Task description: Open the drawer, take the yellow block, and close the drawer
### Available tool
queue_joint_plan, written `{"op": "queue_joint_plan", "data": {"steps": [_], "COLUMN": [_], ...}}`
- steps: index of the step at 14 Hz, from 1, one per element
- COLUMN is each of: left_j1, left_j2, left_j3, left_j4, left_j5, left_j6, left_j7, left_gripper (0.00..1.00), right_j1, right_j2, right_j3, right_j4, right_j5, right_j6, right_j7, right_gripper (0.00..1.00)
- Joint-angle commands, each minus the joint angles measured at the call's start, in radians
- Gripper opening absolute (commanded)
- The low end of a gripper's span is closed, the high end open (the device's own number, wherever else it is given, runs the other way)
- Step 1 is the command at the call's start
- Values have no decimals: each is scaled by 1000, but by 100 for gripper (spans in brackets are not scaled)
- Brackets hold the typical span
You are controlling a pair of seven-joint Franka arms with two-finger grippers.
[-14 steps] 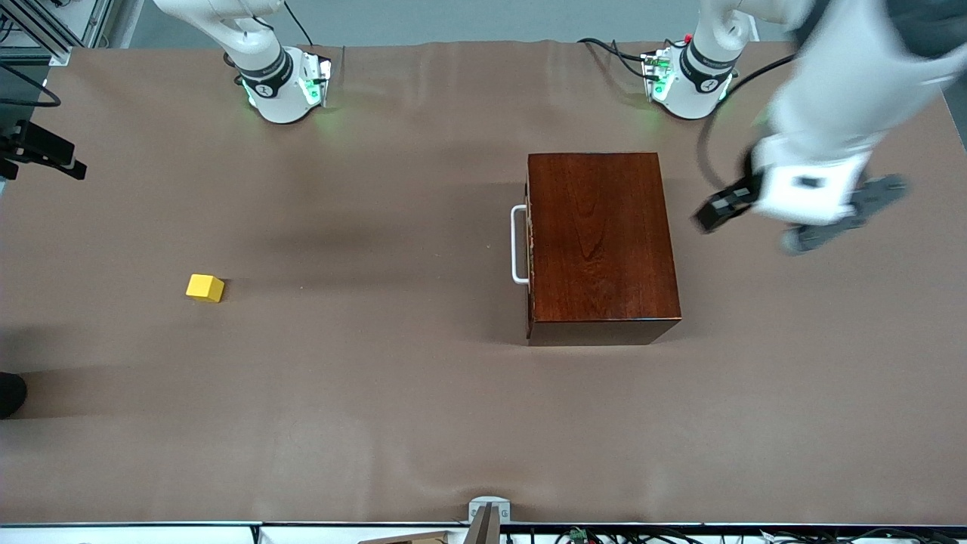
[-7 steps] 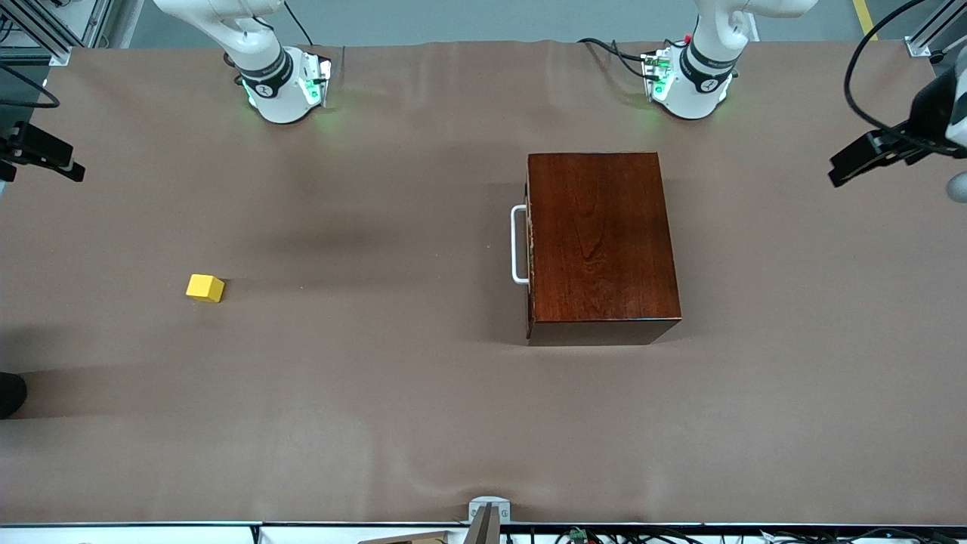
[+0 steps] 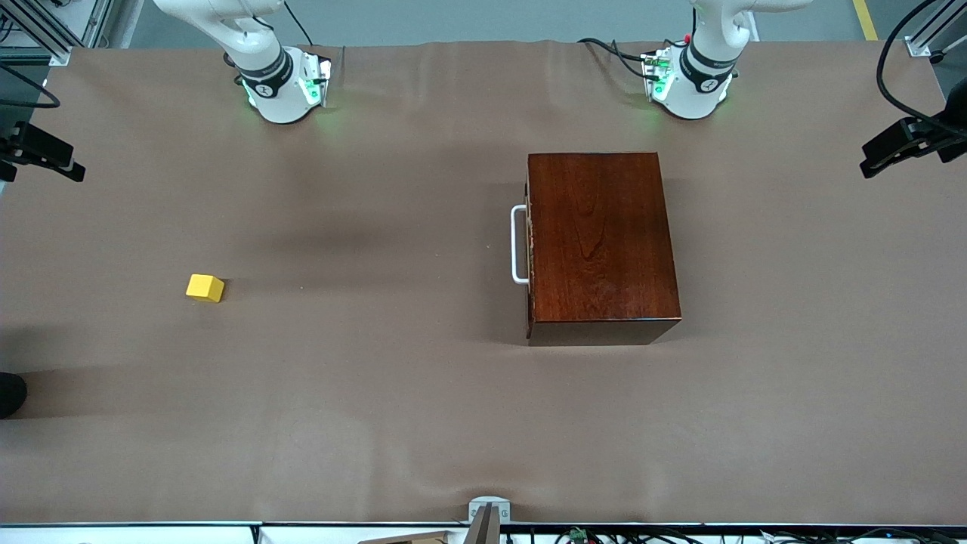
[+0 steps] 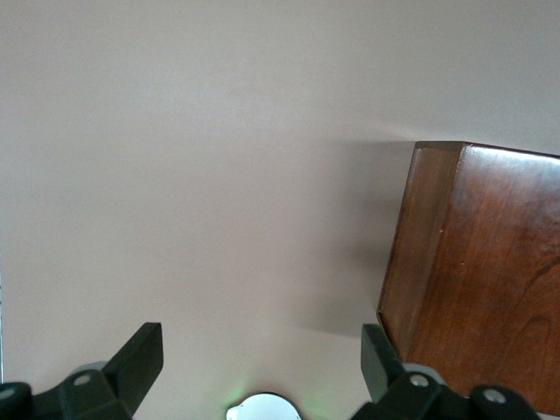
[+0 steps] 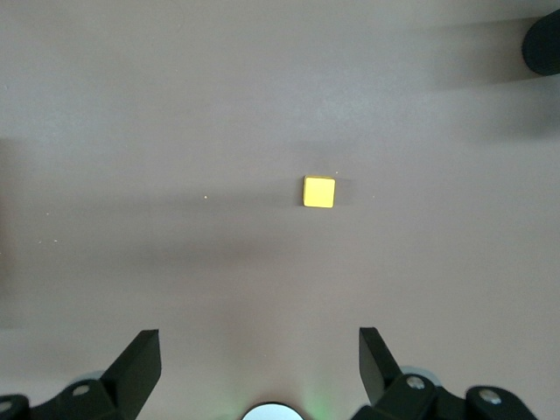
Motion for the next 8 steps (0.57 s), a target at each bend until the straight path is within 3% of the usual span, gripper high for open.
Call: {"op": "queue_joint_plan", "data": {"steps": [1,4,8], "left_j1": [52,83,78], "left_j2": [-128,-131,-107], "left_j3": [-37,-43,-48], "left_j4": [-195,-208,-147], "left_j5": [11,7,2], "left_j6": [125,146,146], "left_j7": [40,62,90], "left_gripper": [100,100,100], "right_j1": [17,19,17], "right_j2": [-29,-29,-27], "right_j3": [-8,-8,-8], "right_j4": [-29,-29,-29], "right_j5": [-13,-11,-8], "right_j6": [8,6,8], "right_j7": [18,18,18], "right_gripper": [100,100,100]}}
